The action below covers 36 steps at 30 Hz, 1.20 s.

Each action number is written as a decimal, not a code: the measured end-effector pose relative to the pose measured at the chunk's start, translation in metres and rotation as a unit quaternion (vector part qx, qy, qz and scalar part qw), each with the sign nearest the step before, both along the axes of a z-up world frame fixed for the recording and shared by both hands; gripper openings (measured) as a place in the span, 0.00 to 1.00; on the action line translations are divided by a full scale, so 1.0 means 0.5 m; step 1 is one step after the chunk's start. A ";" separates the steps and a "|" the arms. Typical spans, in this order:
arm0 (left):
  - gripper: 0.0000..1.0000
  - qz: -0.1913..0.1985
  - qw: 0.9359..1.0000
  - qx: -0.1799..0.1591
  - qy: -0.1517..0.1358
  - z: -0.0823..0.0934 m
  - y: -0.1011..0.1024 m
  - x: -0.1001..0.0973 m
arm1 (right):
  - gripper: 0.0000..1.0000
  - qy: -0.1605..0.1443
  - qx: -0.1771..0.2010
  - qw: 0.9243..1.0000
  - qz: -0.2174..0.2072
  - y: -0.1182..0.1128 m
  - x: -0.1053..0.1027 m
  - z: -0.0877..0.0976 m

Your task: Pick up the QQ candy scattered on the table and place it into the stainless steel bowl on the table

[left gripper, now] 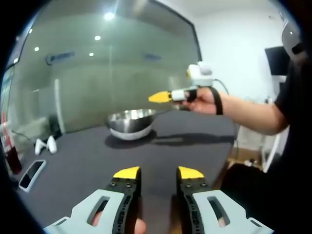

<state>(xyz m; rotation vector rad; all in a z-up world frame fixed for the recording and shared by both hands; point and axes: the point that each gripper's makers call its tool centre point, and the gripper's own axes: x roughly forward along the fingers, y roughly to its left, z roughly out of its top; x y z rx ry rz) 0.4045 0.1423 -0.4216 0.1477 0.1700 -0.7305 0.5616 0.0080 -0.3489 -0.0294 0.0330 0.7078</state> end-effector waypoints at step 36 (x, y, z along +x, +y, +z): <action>0.30 -0.007 0.999 -0.008 -0.037 0.028 -0.032 0.006 | 0.20 0.027 -0.006 1.000 -0.015 -0.148 -0.214 -0.119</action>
